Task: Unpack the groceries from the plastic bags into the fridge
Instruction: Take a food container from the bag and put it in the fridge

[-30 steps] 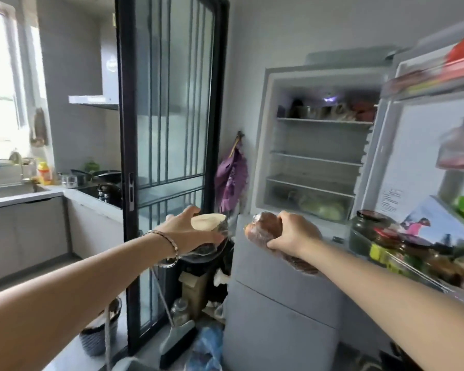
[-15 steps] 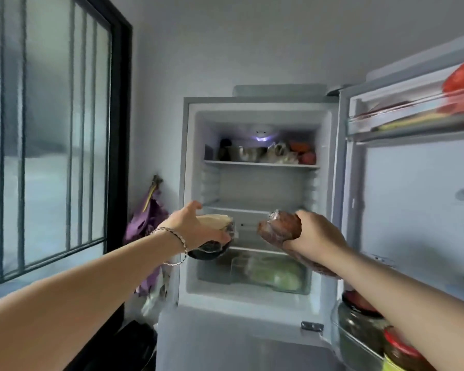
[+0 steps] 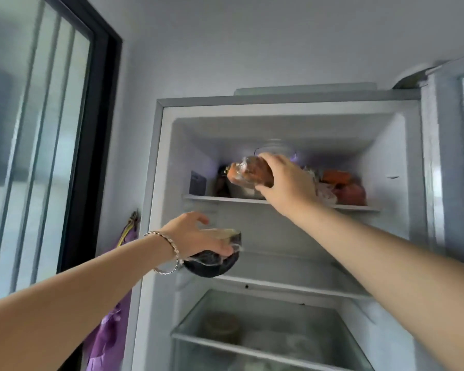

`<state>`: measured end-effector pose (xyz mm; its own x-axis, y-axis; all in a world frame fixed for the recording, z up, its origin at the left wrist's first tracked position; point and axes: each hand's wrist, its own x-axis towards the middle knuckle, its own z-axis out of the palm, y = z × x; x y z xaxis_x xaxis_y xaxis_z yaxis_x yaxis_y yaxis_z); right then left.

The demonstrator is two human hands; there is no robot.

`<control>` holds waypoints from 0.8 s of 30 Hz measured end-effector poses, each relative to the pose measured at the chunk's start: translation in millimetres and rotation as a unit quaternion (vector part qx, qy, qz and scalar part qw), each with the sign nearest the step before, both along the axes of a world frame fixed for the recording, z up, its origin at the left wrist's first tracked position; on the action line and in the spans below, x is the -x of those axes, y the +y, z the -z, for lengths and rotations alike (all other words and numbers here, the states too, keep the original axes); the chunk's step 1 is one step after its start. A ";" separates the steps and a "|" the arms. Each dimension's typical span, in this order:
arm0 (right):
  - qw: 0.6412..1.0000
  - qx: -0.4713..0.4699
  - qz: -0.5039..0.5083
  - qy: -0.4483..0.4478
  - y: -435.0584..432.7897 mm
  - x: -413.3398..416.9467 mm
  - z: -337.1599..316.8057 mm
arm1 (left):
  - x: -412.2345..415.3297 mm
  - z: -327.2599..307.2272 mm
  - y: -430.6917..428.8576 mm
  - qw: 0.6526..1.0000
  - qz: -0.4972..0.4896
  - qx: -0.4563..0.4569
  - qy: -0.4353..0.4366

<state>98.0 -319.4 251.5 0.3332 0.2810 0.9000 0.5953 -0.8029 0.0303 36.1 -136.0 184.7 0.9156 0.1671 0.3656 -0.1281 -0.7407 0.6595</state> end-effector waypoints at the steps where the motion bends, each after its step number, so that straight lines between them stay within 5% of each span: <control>1: 1.000 0.009 0.012 0.005 11.8 -16.3 -10.6 | -12.3 -2.9 6.5 1.000 -0.001 -0.002 0.003; 8: 0.988 0.096 0.101 0.072 81.8 -108.2 -24.6 | -67.6 -2.6 40.6 0.999 0.037 -0.011 0.021; 14: 0.972 0.062 0.147 0.175 111.5 -138.8 -29.8 | -93.2 3.8 56.9 0.997 0.065 -0.035 0.004; 20: 0.942 0.043 0.001 0.334 103.5 -137.1 -35.5 | -111.3 3.4 64.3 0.994 0.109 -0.014 0.001; 24: 0.949 -0.015 -0.033 0.312 100.7 -143.1 -32.2 | -120.3 4.7 64.5 0.993 0.117 -0.032 0.003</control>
<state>241.1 -218.7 283.7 0.7866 0.2975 0.5411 0.5389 -0.7586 -0.3663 156.4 -71.5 180.0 0.9287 -0.0749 0.3632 -0.2986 -0.7317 0.6127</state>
